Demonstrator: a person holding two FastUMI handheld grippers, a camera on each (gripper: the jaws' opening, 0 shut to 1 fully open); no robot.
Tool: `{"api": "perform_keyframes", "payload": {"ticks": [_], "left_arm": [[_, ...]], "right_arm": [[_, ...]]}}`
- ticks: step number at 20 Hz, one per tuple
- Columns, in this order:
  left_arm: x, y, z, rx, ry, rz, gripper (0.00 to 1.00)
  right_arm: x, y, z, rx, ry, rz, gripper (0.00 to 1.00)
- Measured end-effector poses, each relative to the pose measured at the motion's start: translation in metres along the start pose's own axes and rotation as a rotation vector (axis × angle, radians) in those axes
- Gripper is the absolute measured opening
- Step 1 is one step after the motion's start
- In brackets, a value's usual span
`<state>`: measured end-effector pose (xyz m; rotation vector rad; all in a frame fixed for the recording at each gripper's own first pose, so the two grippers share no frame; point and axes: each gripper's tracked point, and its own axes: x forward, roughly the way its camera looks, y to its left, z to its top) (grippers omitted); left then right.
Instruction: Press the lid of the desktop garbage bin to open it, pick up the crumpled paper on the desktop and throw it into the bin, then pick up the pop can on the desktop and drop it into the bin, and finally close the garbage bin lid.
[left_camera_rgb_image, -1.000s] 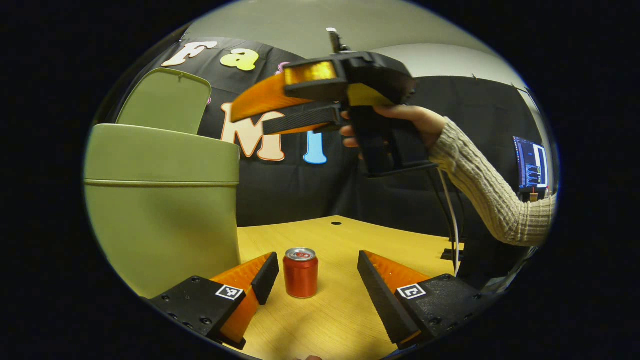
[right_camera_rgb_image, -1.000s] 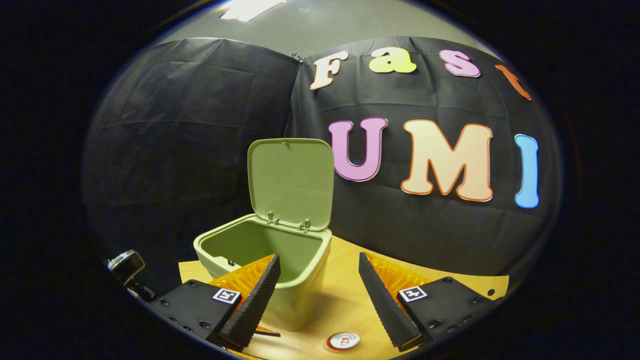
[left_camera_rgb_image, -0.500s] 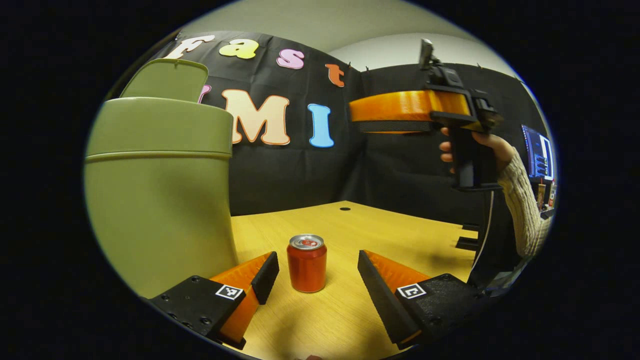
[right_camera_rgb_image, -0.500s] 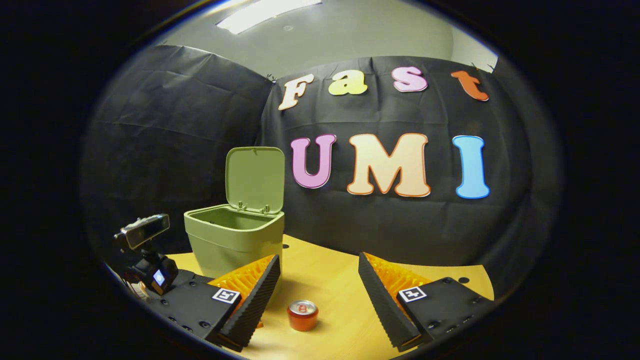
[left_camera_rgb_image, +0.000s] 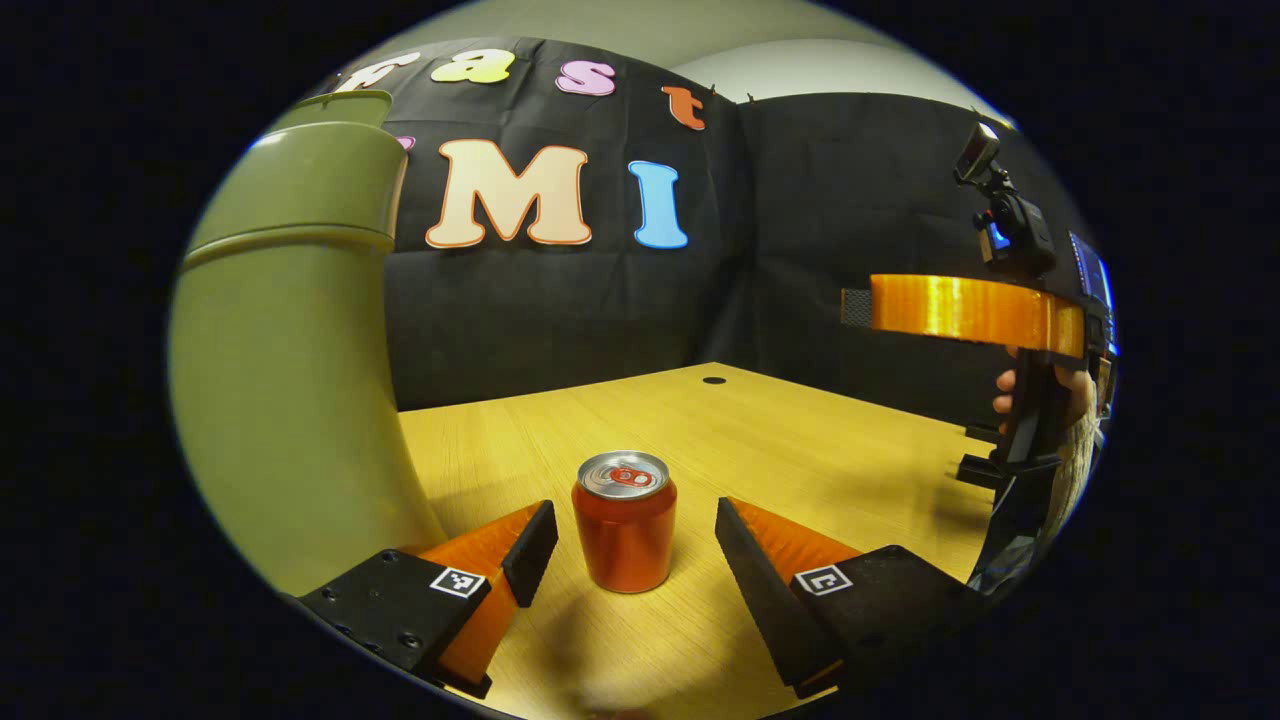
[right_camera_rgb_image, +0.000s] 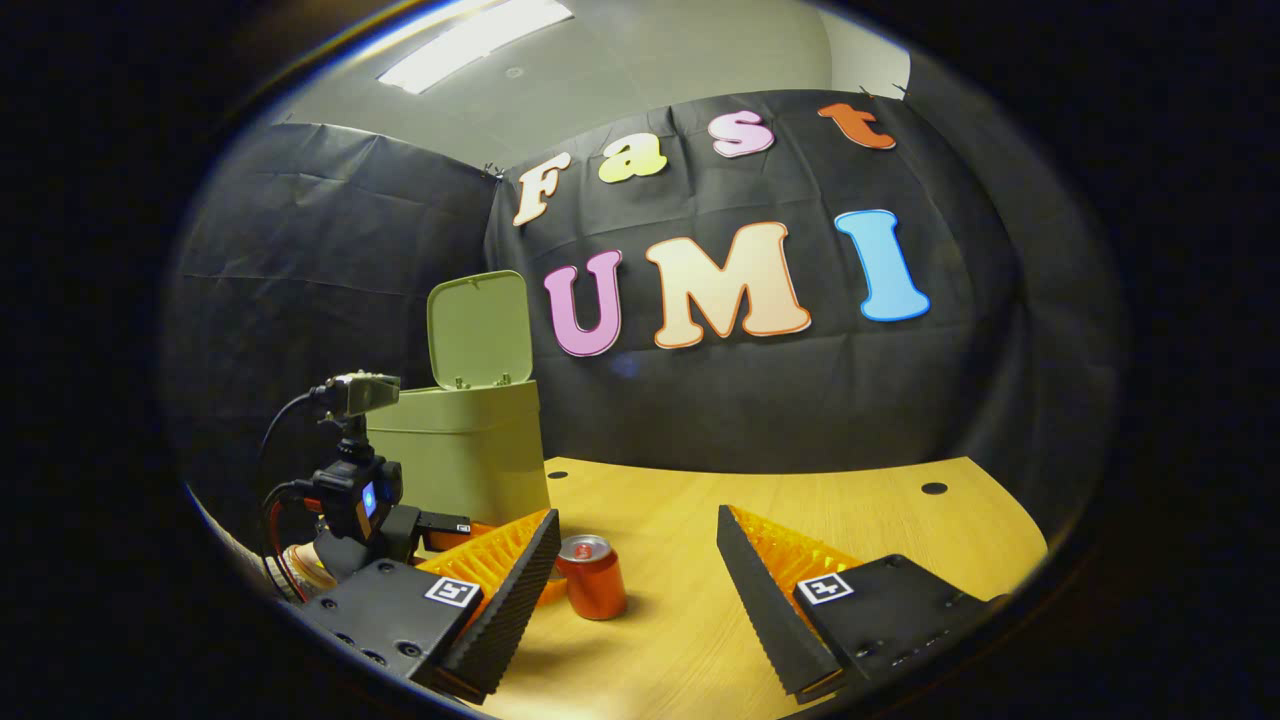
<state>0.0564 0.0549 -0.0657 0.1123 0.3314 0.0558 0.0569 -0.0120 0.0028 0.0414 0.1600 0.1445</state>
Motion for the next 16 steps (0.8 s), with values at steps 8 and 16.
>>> {"api": "perform_keyframes", "payload": {"ticks": [8,16], "left_arm": [[0.033,0.01,-0.024,-0.009,0.103,0.056,0.94],[0.05,0.014,-0.036,-0.039,0.168,0.09,0.91]], "right_arm": [[-0.008,-0.017,-0.028,-0.057,0.033,-0.046,0.99],[-0.005,-0.016,-0.036,-0.065,0.055,-0.035,1.0]]}}
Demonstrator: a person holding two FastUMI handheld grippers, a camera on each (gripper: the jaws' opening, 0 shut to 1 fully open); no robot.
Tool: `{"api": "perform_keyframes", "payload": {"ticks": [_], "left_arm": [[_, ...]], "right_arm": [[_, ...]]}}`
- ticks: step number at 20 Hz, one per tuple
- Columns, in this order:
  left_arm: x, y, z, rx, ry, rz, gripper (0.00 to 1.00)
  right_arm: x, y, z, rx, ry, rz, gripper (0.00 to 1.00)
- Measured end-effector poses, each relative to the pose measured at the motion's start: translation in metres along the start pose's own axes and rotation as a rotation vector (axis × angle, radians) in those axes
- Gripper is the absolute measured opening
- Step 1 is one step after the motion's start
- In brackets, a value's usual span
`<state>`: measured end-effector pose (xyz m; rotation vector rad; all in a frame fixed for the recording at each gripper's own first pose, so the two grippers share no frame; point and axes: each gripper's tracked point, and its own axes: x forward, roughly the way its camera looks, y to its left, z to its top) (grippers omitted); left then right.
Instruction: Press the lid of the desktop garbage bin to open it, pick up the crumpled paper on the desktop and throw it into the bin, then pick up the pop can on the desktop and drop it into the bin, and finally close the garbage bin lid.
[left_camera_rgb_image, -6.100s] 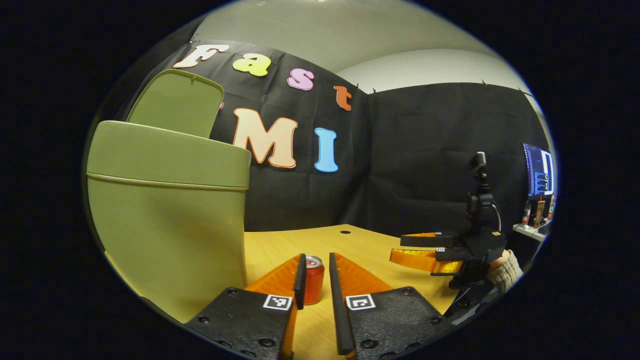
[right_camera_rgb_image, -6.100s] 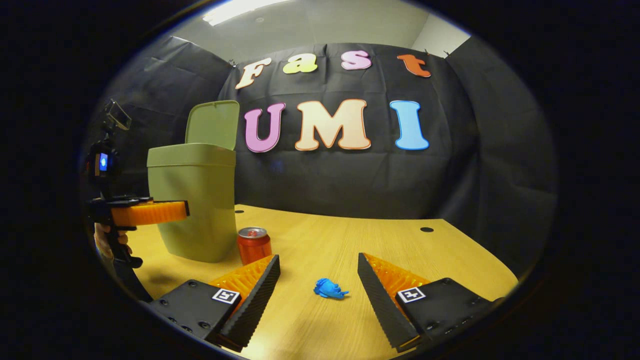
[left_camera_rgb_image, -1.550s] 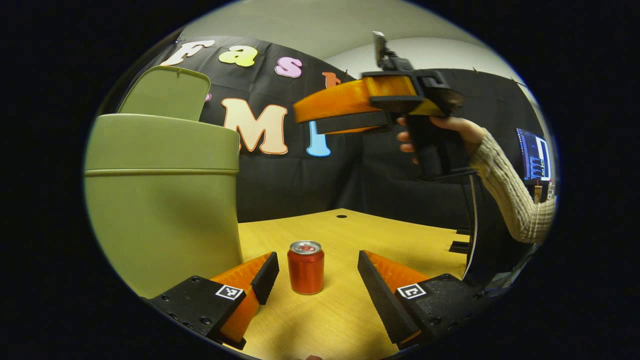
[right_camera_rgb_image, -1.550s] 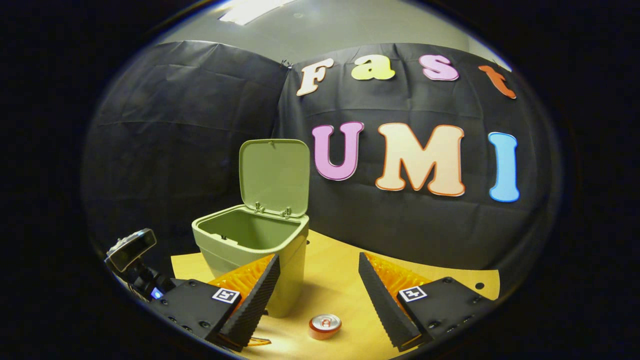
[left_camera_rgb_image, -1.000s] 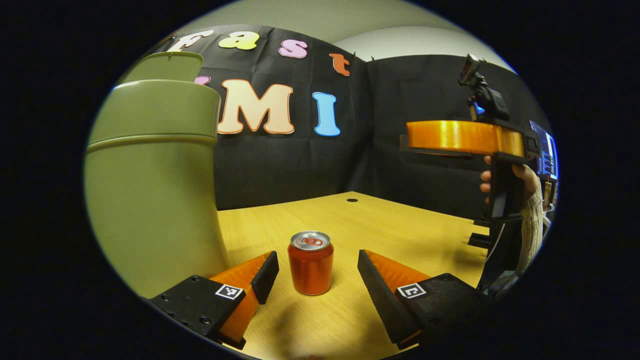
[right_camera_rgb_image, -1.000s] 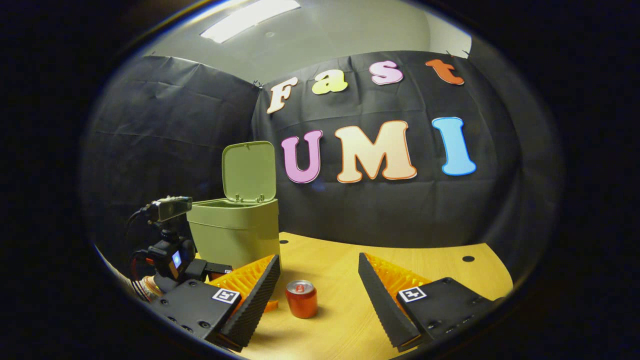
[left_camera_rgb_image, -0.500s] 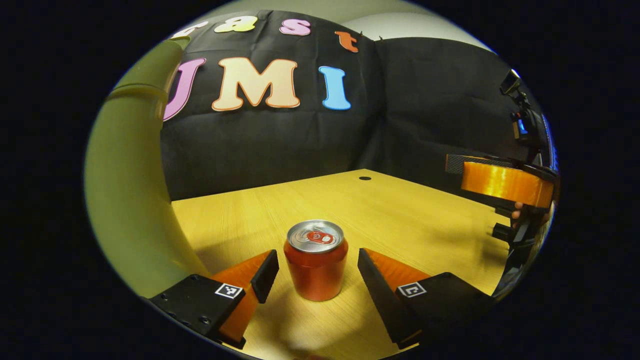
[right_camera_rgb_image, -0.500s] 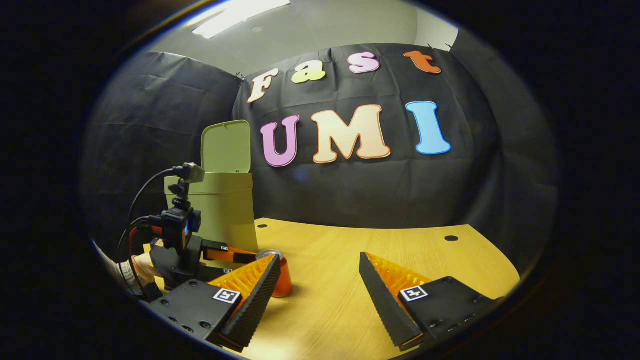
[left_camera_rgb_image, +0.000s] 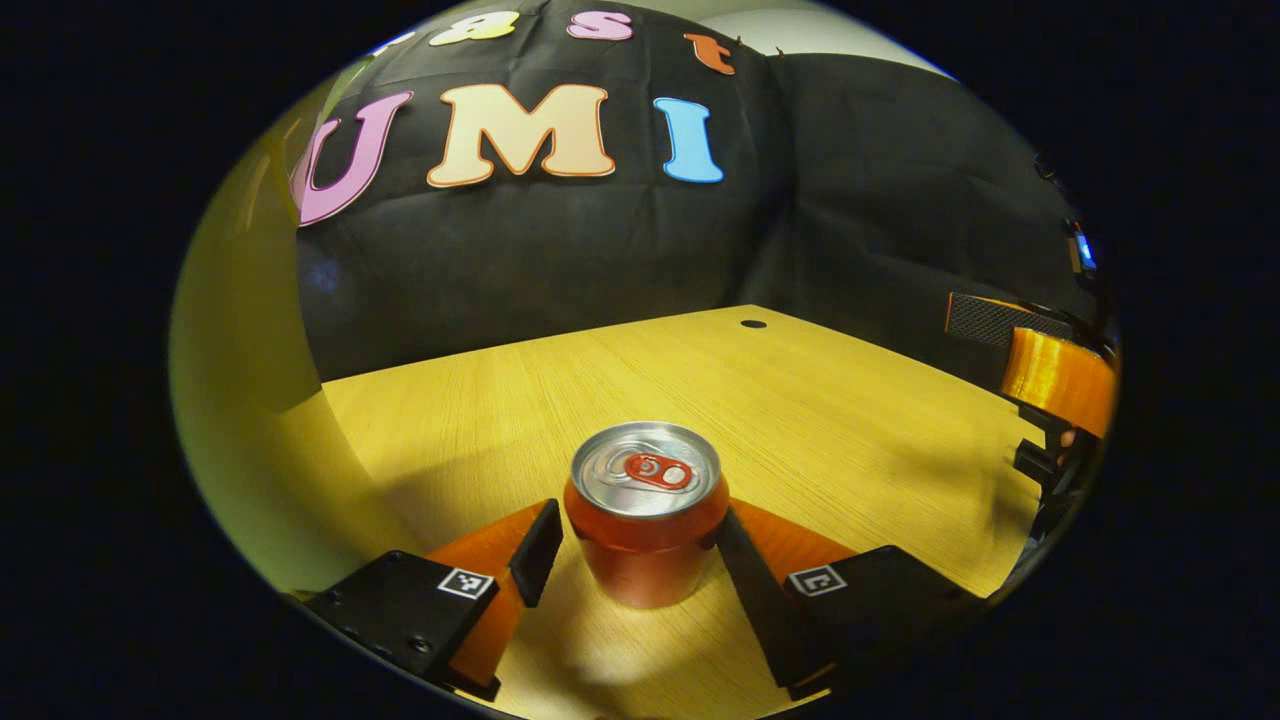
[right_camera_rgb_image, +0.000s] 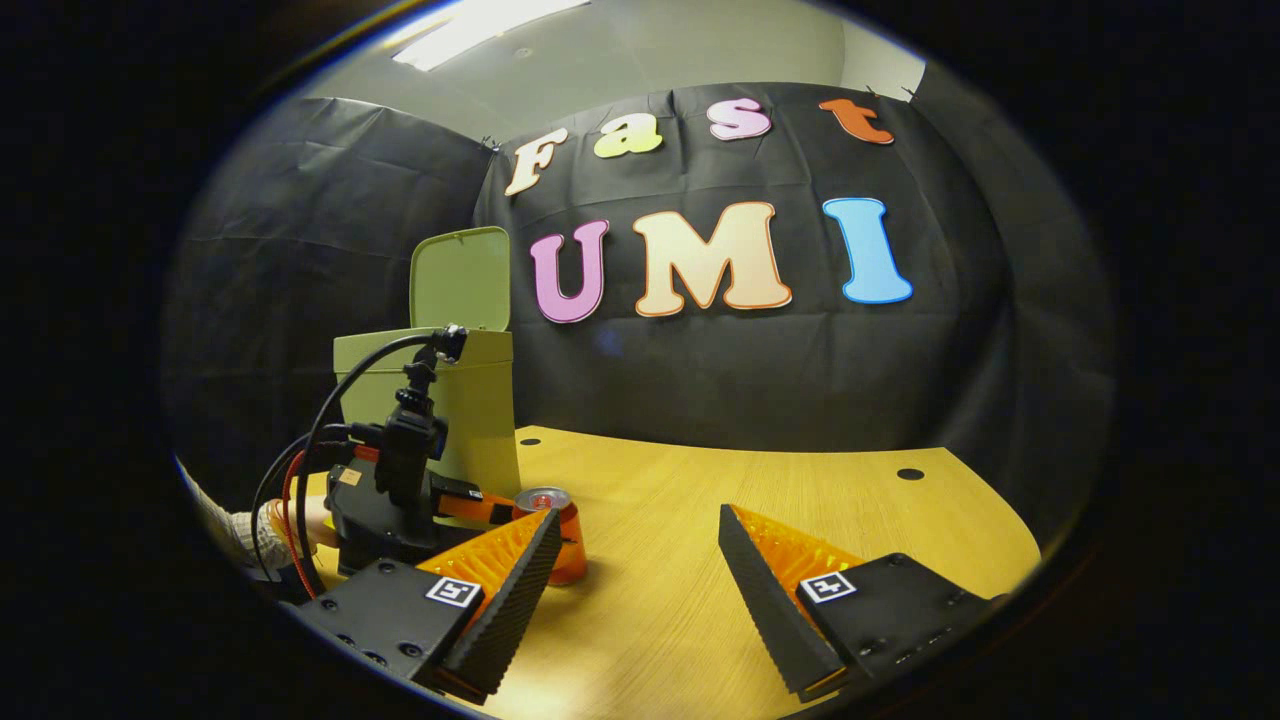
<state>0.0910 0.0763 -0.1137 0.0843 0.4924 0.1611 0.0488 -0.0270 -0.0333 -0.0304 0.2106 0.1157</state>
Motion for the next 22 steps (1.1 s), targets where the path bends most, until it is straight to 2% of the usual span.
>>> {"api": "perform_keyframes", "payload": {"ticks": [1,2,6,12,16,22], "left_arm": [[-0.001,0.002,0.0,-0.012,-0.002,0.004,0.8],[-0.003,0.003,0.0,-0.019,-0.003,0.001,0.78],[-0.022,-0.002,0.018,-0.011,-0.037,-0.013,0.78],[-0.074,-0.034,0.073,0.035,-0.11,-0.114,0.78],[-0.115,-0.049,0.126,0.052,-0.193,-0.171,0.77],[-0.166,-0.021,0.221,0.04,-0.305,-0.134,0.77]], "right_arm": [[0.001,-0.001,-0.001,-0.003,0.004,-0.003,1.0],[0.001,-0.003,-0.001,-0.005,0.006,-0.01,0.99],[0.001,-0.009,-0.002,0.0,0.008,-0.027,1.0],[-0.002,-0.013,-0.004,0.006,0.019,-0.038,1.0],[-0.005,-0.014,0.0,0.032,0.012,-0.035,1.0],[-0.008,-0.018,0.005,0.056,-0.003,-0.033,1.0]]}}
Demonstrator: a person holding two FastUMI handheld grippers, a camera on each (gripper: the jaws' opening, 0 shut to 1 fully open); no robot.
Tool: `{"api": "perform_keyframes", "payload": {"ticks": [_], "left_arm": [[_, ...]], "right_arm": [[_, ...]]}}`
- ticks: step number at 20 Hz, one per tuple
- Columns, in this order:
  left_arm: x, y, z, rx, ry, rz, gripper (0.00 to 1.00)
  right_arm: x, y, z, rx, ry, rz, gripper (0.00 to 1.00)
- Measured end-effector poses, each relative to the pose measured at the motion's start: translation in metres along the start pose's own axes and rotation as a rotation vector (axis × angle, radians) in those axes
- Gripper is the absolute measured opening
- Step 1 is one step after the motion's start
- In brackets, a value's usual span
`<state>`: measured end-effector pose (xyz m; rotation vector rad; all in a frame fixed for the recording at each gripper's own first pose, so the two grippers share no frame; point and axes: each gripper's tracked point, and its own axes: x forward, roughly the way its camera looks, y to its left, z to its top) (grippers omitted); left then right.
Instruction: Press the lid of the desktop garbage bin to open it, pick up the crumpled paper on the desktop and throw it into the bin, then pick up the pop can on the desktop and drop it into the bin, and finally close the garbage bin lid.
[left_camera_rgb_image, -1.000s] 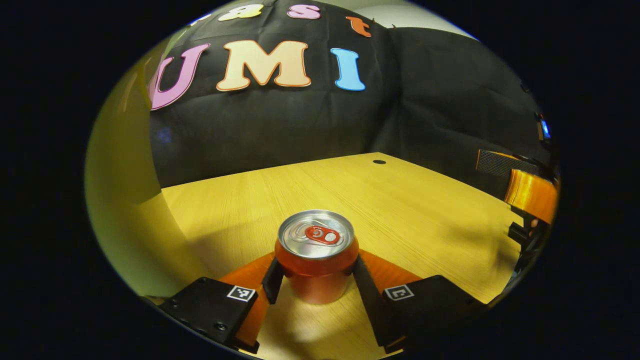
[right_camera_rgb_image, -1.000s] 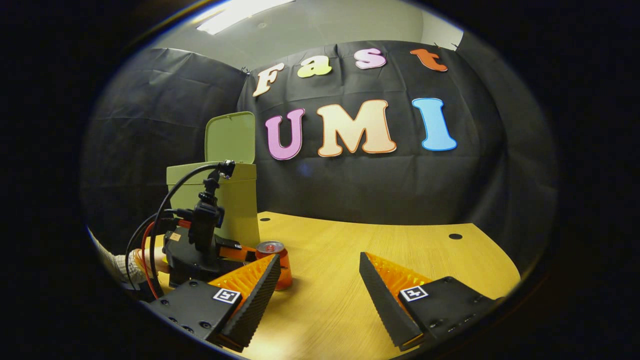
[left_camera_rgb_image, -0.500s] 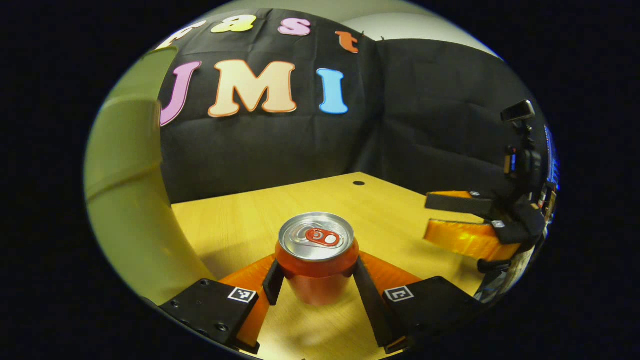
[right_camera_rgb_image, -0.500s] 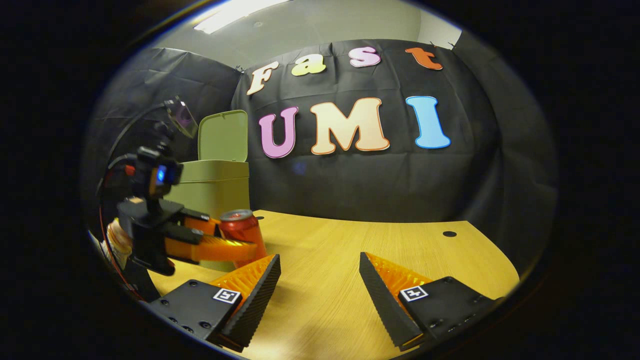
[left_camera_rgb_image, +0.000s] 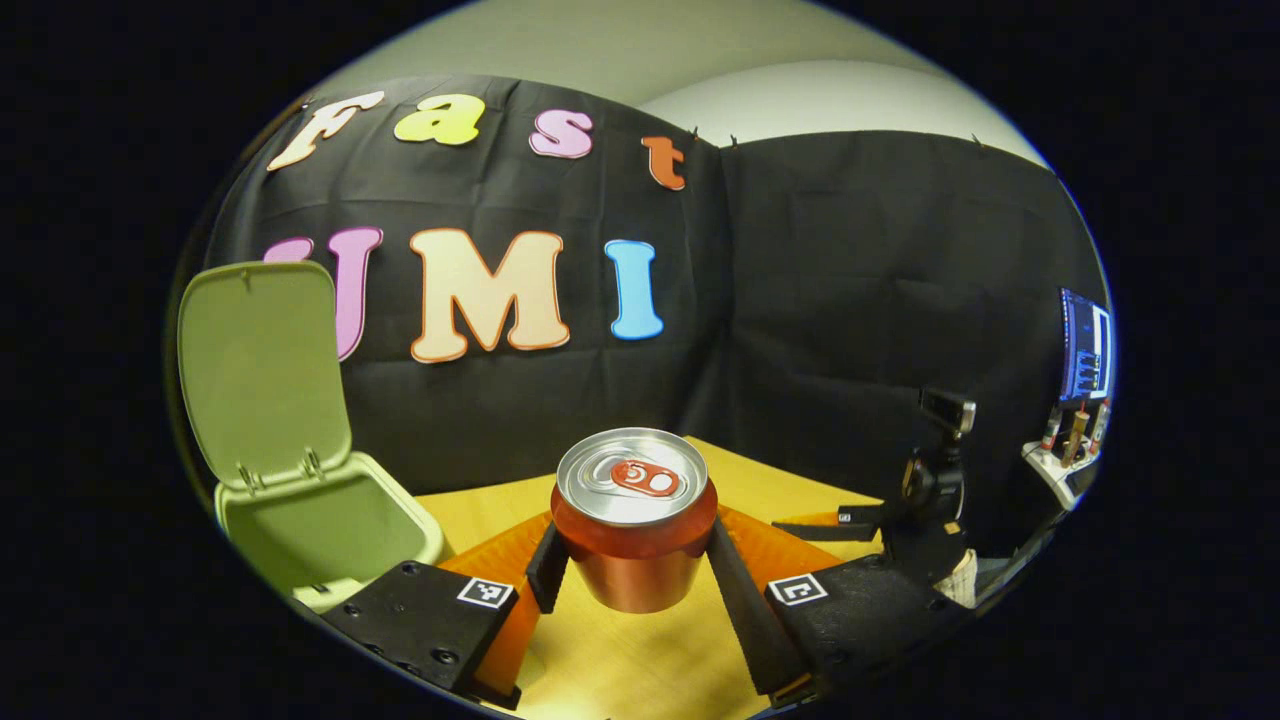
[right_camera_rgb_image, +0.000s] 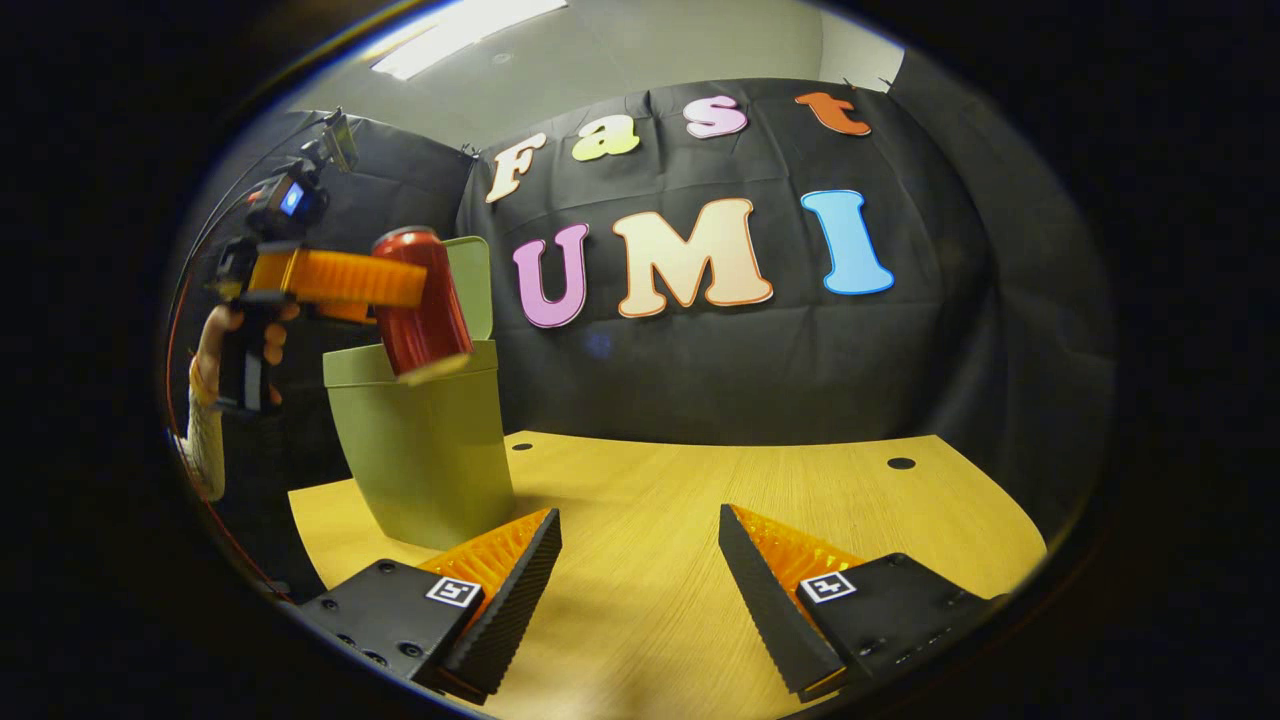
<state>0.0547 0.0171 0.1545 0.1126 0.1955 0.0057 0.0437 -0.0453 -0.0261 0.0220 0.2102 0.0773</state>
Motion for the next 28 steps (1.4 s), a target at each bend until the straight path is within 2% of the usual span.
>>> {"api": "perform_keyframes", "payload": {"ticks": [2,7,10,15,17,19,20,25,28], "left_arm": [[-0.009,0.022,0.024,0.005,-0.012,0.045,0.77],[-0.033,0.096,0.049,0.058,-0.021,0.234,0.77],[-0.046,0.139,0.039,0.063,0.002,0.338,0.77],[-0.063,0.191,0.013,0.029,0.079,0.457,0.77],[-0.065,0.202,0.016,0.018,0.08,0.484,0.79],[-0.068,0.209,0.025,0.021,0.062,0.506,0.88],[-0.069,0.21,0.032,0.022,0.049,0.512,0.89],[-0.069,0.221,0.072,0.016,-0.013,0.543,0.92],[-0.068,0.234,0.103,0.0,-0.055,0.58,0.89]], "right_arm": [[0.0,-0.003,-0.001,0.006,0.002,-0.004,0.99],[0.0,0.002,-0.003,0.005,0.007,0.01,0.99],[0.002,0.005,-0.006,-0.005,0.013,0.019,0.99],[0.002,0.007,-0.007,-0.008,0.016,0.021,1.0],[0.003,0.007,-0.008,-0.009,0.02,0.021,1.0],[0.003,0.005,-0.009,-0.016,0.025,0.017,0.99],[0.003,0.004,-0.01,-0.016,0.026,0.014,0.99],[0.003,0.004,-0.009,0.003,0.025,0.016,1.0],[0.002,0.001,-0.006,0.0,0.016,0.008,0.99]]}}
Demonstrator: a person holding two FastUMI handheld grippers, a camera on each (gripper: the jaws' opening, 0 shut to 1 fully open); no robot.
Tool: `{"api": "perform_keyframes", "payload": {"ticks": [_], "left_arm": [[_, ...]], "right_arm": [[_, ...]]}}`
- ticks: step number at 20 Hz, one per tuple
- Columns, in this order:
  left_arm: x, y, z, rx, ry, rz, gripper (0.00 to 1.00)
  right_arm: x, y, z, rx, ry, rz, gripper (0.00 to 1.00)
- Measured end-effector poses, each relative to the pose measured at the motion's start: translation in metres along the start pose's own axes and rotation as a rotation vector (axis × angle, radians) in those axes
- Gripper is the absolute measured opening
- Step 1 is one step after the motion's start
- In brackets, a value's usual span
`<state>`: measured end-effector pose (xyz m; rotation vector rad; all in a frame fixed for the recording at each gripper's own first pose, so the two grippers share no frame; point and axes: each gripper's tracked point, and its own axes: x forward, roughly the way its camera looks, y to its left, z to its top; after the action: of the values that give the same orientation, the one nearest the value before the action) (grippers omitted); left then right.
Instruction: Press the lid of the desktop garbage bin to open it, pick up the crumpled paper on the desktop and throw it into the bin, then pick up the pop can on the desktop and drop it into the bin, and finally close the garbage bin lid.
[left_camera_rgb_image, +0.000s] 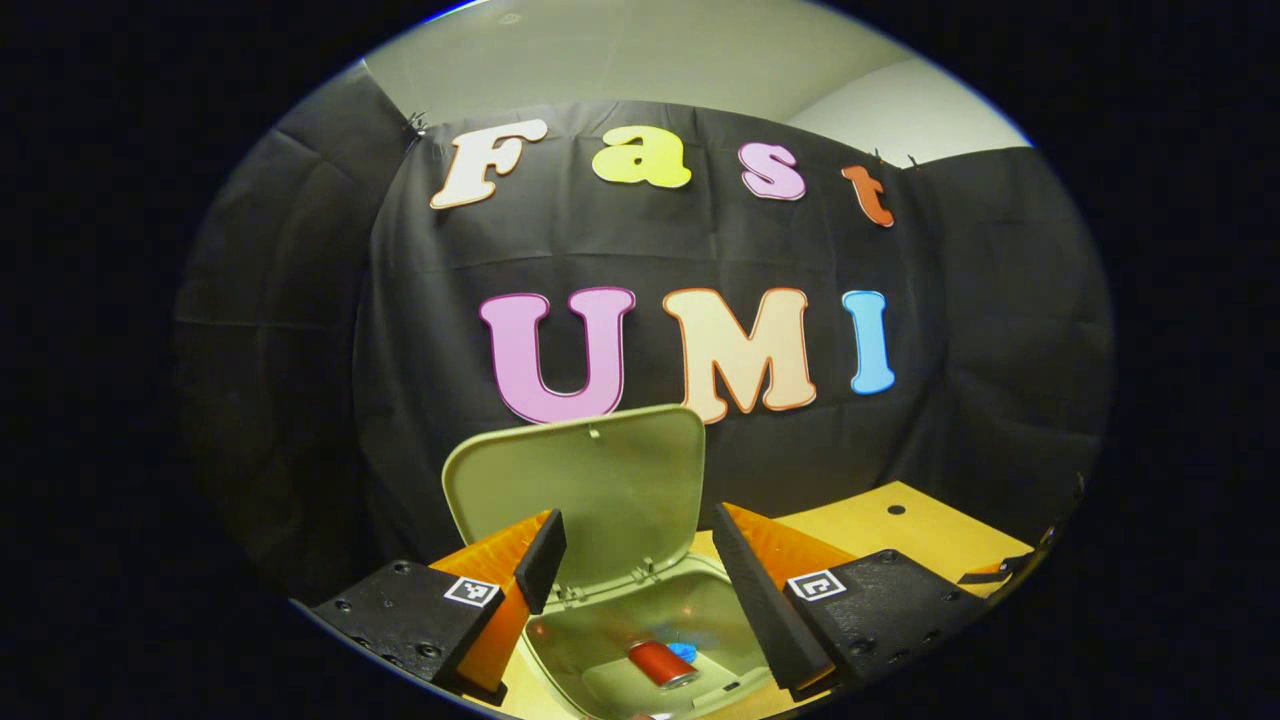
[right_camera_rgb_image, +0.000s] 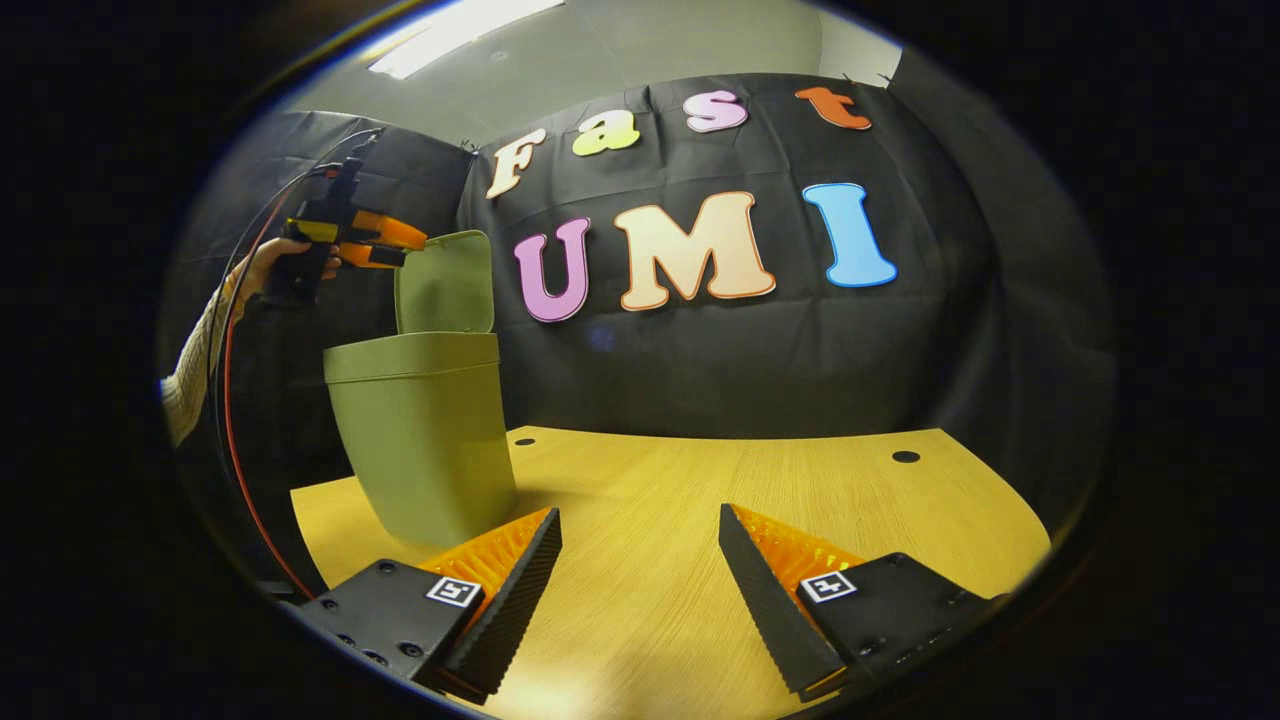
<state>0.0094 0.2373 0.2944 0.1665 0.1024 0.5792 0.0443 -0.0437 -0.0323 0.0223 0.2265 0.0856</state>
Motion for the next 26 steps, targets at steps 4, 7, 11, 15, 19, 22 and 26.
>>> {"api": "perform_keyframes", "payload": {"ticks": [4,7,11,15,19,22,26], "left_arm": [[0.011,0.003,0.034,-0.011,-0.047,0.032,0.9],[0.026,0.009,0.053,0.033,-0.077,0.077,0.88],[0.043,0.016,0.059,0.079,-0.083,0.13,0.91],[0.057,0.023,0.044,0.071,-0.045,0.153,0.93],[0.058,0.025,0.031,0.051,-0.015,0.144,0.93],[0.048,0.019,0.029,0.033,-0.023,0.124,0.9],[0.019,-0.002,0.023,0.043,-0.043,0.061,0.93]], "right_arm": [[-0.001,0.0,0.001,-0.001,-0.005,-0.001,0.99],[-0.001,0.002,-0.001,-0.003,-0.001,0.001,0.99],[-0.001,0.011,0.002,-0.004,-0.004,0.023,0.99],[-0.001,0.013,0.003,-0.01,-0.011,0.029,0.99],[0.0,0.014,0.002,-0.01,-0.009,0.031,0.99],[0.002,0.016,-0.001,-0.011,0.001,0.035,0.99],[0.005,0.019,-0.005,-0.011,0.011,0.043,1.0]]}}
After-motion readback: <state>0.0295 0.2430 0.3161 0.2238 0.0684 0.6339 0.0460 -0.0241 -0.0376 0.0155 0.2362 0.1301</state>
